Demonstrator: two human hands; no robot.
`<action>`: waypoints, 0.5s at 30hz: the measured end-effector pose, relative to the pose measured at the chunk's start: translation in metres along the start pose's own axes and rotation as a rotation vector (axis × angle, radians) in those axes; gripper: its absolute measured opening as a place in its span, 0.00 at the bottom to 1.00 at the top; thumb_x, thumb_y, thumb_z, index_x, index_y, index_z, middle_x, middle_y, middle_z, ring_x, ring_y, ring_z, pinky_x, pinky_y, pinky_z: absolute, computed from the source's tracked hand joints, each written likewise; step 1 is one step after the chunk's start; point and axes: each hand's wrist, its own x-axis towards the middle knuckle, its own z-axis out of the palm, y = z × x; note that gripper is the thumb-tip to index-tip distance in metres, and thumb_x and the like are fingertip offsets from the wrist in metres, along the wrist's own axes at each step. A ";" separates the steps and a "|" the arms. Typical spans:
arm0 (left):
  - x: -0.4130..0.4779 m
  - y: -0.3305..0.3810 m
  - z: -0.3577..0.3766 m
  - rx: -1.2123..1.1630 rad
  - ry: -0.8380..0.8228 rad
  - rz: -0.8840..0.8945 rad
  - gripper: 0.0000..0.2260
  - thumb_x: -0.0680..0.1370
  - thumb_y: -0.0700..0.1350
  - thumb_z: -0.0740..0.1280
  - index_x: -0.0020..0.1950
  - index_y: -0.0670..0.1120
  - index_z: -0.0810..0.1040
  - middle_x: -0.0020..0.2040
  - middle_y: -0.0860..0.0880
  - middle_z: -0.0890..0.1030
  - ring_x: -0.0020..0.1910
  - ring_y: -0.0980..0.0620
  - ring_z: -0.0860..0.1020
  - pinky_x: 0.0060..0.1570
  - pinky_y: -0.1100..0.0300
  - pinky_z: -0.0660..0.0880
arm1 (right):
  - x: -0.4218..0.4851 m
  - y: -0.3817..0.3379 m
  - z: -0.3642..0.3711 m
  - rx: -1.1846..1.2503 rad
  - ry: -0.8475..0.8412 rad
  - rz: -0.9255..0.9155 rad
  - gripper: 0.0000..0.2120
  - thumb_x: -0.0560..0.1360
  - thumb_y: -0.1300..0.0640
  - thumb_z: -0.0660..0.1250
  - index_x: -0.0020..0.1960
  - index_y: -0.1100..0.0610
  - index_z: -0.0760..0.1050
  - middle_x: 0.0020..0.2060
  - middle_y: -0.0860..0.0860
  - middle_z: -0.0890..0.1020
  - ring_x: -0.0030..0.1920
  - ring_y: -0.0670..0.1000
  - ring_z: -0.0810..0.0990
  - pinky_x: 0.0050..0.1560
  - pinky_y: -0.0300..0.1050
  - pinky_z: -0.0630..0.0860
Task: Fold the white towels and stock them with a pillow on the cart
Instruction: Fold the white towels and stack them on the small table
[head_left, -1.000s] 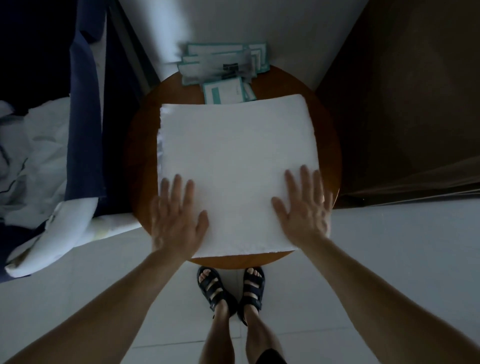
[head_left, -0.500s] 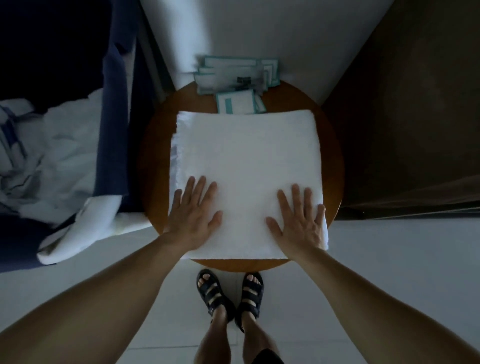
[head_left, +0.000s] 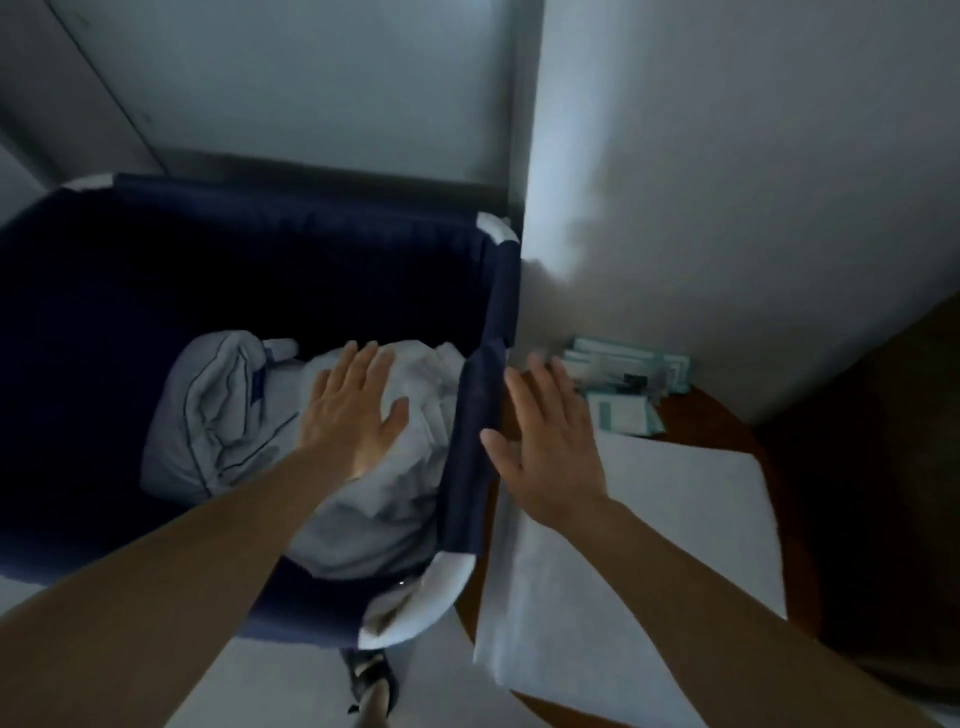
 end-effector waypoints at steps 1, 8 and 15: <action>0.009 -0.027 0.002 -0.013 -0.002 -0.051 0.31 0.81 0.60 0.50 0.81 0.48 0.51 0.82 0.48 0.51 0.80 0.47 0.47 0.77 0.46 0.50 | 0.020 -0.016 0.010 0.027 -0.029 -0.060 0.32 0.80 0.41 0.58 0.79 0.58 0.59 0.79 0.59 0.58 0.80 0.60 0.52 0.77 0.57 0.54; 0.073 -0.170 0.060 -0.109 -0.155 -0.117 0.30 0.82 0.59 0.54 0.80 0.46 0.55 0.80 0.44 0.58 0.78 0.43 0.55 0.75 0.43 0.56 | 0.129 -0.087 0.167 -0.030 -0.614 0.041 0.42 0.77 0.39 0.64 0.81 0.51 0.45 0.81 0.53 0.46 0.80 0.59 0.43 0.75 0.65 0.54; 0.104 -0.258 0.142 -0.156 -0.359 -0.023 0.31 0.83 0.59 0.53 0.81 0.45 0.54 0.80 0.42 0.57 0.79 0.43 0.54 0.76 0.44 0.55 | 0.162 -0.081 0.303 -0.147 -0.925 0.269 0.64 0.65 0.31 0.74 0.76 0.41 0.25 0.75 0.48 0.25 0.75 0.60 0.25 0.67 0.81 0.43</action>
